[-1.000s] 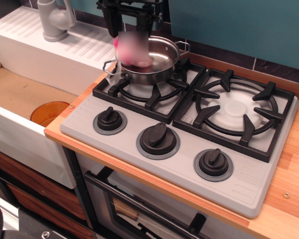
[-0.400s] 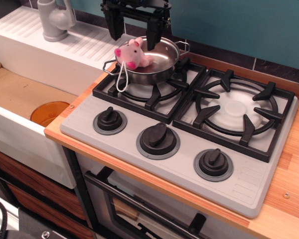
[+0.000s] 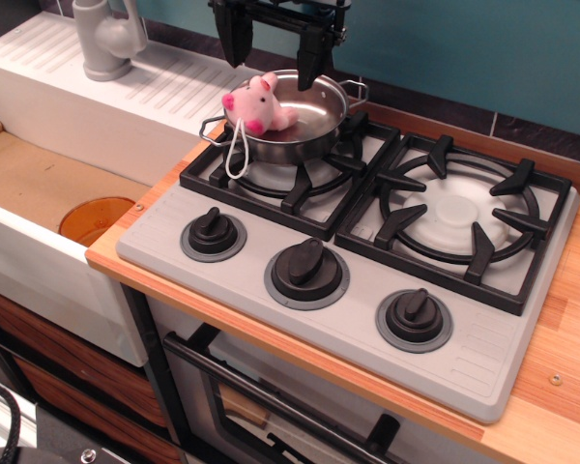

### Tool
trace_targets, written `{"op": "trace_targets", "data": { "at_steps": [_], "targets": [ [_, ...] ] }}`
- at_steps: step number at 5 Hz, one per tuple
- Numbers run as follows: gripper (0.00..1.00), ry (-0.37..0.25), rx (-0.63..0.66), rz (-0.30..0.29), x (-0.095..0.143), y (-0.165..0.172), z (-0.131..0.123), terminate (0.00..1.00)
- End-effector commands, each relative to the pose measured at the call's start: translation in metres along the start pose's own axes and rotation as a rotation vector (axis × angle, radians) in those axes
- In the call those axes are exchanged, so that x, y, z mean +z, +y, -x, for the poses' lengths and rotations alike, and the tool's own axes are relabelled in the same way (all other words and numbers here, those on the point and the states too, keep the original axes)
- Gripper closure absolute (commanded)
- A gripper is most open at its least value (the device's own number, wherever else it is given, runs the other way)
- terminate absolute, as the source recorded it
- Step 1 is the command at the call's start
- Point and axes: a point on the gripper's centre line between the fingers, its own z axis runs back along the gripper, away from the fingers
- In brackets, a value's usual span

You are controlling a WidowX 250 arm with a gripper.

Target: Put stuffedpig in pan

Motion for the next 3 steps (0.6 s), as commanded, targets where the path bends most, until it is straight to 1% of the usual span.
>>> {"op": "trace_targets", "data": {
  "at_steps": [1,2,3],
  "targets": [
    [0.0,-0.094,0.01,0.037,0.0288,-0.008,-0.0117,0.0],
    [0.0,-0.087,0.009,0.052,0.0273,-0.0119,-0.0124,0.0],
    [0.0,-0.075,-0.004,0.046,0.0255,-0.0109,-0.0187,0.0]
  ]
}}
